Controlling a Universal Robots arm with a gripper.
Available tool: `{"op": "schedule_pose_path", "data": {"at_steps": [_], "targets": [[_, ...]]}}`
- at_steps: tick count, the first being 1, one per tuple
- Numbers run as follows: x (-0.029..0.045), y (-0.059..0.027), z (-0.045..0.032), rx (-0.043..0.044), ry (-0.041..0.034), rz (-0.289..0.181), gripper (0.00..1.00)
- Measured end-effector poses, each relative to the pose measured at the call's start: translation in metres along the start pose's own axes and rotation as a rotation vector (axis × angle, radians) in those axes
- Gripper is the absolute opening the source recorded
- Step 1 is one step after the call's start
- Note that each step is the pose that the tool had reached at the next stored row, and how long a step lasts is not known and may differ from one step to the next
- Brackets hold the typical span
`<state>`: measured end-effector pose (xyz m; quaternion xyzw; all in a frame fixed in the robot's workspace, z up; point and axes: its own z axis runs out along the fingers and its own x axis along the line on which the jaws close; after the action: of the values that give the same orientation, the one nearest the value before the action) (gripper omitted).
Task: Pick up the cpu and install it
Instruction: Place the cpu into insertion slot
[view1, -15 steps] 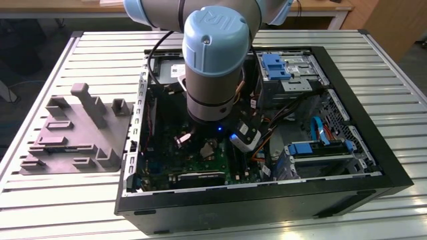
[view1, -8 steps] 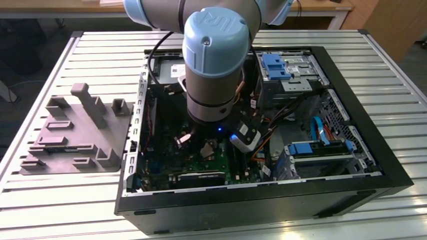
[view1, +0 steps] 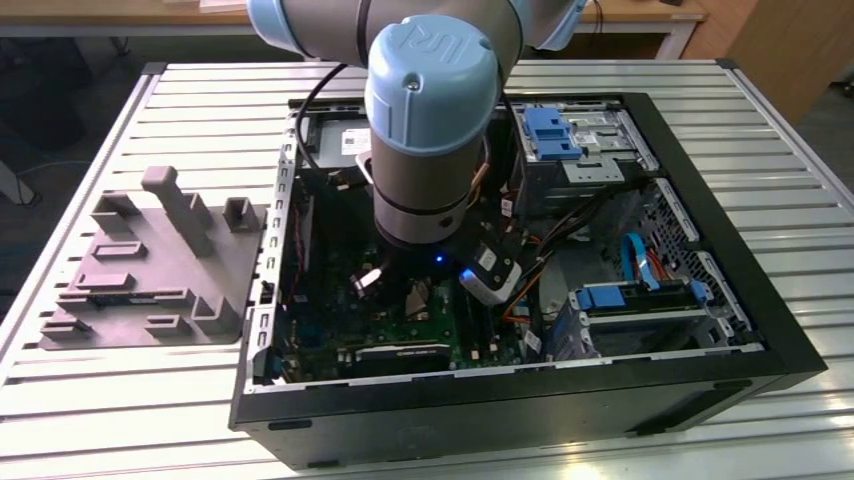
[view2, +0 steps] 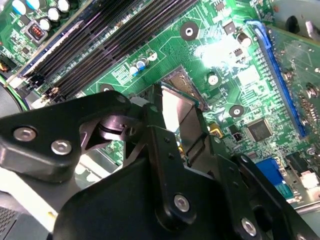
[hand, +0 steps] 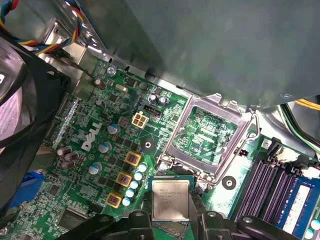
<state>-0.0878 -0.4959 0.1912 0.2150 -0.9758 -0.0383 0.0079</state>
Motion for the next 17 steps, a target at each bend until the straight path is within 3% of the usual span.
{"op": "schedule_pose_path", "data": {"at_steps": [6, 12, 17], "targets": [[-0.0001, 0.0001, -0.0002, -0.0004, -0.0007, 0.000, 0.39], [0.0001, -0.0001, -0.0037, 0.0101, 0.0039, 0.005, 0.39], [0.0001, -0.0001, -0.0039, 0.0118, 0.0039, 0.016, 0.39]]}}
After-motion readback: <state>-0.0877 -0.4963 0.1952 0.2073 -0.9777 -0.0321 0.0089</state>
